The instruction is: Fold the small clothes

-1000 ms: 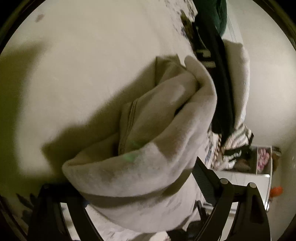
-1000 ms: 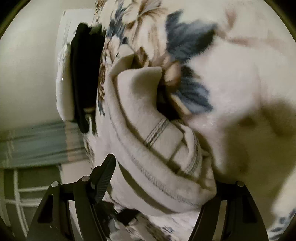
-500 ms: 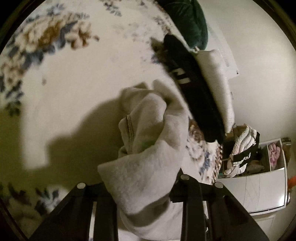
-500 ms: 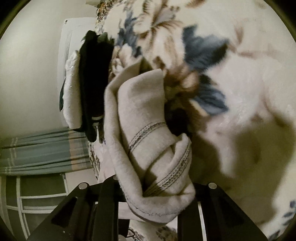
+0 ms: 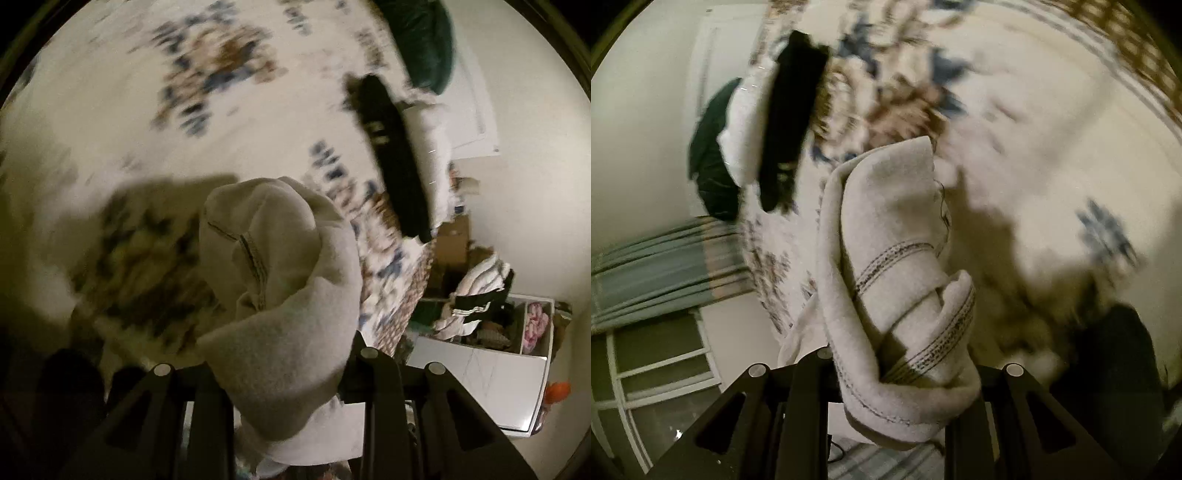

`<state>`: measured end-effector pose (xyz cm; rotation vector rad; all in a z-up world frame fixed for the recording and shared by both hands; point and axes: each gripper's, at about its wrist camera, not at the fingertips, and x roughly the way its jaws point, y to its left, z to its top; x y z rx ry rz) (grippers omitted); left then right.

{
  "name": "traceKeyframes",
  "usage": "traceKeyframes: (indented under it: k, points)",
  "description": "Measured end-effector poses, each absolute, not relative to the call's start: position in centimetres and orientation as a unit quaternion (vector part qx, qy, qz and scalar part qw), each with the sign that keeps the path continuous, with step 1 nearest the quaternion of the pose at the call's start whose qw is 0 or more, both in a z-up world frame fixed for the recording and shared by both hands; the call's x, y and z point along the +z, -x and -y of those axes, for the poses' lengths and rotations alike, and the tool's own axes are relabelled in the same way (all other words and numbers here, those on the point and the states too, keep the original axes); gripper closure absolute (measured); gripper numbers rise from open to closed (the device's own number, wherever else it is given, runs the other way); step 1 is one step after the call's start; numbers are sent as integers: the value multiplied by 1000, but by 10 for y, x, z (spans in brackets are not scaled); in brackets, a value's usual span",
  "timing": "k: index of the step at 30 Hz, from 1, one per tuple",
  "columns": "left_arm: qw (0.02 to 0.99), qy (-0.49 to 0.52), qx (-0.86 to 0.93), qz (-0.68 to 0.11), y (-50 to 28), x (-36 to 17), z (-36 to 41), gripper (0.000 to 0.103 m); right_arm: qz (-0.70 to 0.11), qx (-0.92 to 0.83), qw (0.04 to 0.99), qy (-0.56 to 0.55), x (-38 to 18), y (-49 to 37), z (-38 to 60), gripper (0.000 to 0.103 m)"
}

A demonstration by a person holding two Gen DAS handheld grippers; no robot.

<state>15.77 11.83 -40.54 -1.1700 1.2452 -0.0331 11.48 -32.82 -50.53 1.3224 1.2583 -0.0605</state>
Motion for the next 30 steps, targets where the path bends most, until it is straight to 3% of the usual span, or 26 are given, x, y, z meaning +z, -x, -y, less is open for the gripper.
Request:
traceKeyframes:
  k: [6, 15, 24, 27, 28, 29, 30]
  points:
    - [642, 521, 10, -562, -162, -445, -124, 78, -572, -70, 551, -603, -536, -89, 326, 82]
    - [720, 464, -35, -514, -243, -470, -113, 78, -520, -57, 629, -575, -576, -177, 336, 82]
    - [705, 425, -7, -568, -194, -525, -121, 78, -540, -43, 636, -549, -620, -151, 336, 80]
    - [689, 430, 4, -584, -178, -542, -125, 75, -556, -53, 627, -542, -637, -139, 338, 70]
    - [684, 431, 5, -589, -173, -544, -127, 71, -565, -57, 623, -538, -642, -136, 339, 60]
    - [681, 430, 5, -593, -171, -542, -128, 67, -574, -61, 620, -531, -644, -134, 340, 56]
    - [680, 426, 5, -597, -169, -540, -129, 55, -582, -64, 624, -518, -643, -132, 341, 55]
